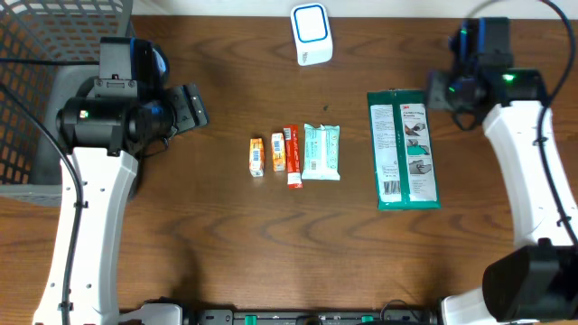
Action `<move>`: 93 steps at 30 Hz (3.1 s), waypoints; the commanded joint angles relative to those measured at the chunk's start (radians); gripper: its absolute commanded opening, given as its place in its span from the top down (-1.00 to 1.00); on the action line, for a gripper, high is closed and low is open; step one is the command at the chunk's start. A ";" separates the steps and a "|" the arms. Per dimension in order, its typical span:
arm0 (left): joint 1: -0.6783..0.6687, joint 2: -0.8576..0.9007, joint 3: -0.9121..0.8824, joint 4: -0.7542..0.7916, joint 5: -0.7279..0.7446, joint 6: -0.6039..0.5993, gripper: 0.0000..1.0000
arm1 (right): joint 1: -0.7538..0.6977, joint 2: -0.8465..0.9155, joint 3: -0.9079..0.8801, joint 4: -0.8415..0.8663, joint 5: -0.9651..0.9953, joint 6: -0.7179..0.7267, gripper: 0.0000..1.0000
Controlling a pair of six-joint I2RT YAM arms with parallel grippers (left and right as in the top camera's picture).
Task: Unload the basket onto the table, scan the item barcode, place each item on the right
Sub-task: 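Carry the jar away to the right side of the table, then move the right gripper left over the light-green wipe pack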
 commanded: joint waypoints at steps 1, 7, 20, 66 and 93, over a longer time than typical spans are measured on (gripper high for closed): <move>0.000 0.006 0.011 -0.003 0.002 0.005 -0.70 | -0.078 0.019 -0.011 -0.021 0.036 -0.014 0.98; 0.000 0.006 0.011 -0.003 0.002 0.005 -0.70 | -0.235 0.057 -0.116 -0.009 0.005 0.008 0.98; 0.000 0.006 0.011 -0.003 0.002 0.005 -0.70 | -0.446 0.068 -0.450 0.331 -0.100 0.043 0.97; 0.000 0.006 0.011 -0.003 0.002 0.005 -0.70 | -0.088 -0.189 -0.502 0.250 -0.331 0.025 -0.98; 0.000 0.006 0.011 -0.003 0.002 0.005 -0.70 | 0.581 0.154 -0.506 0.716 -0.003 -0.011 -0.98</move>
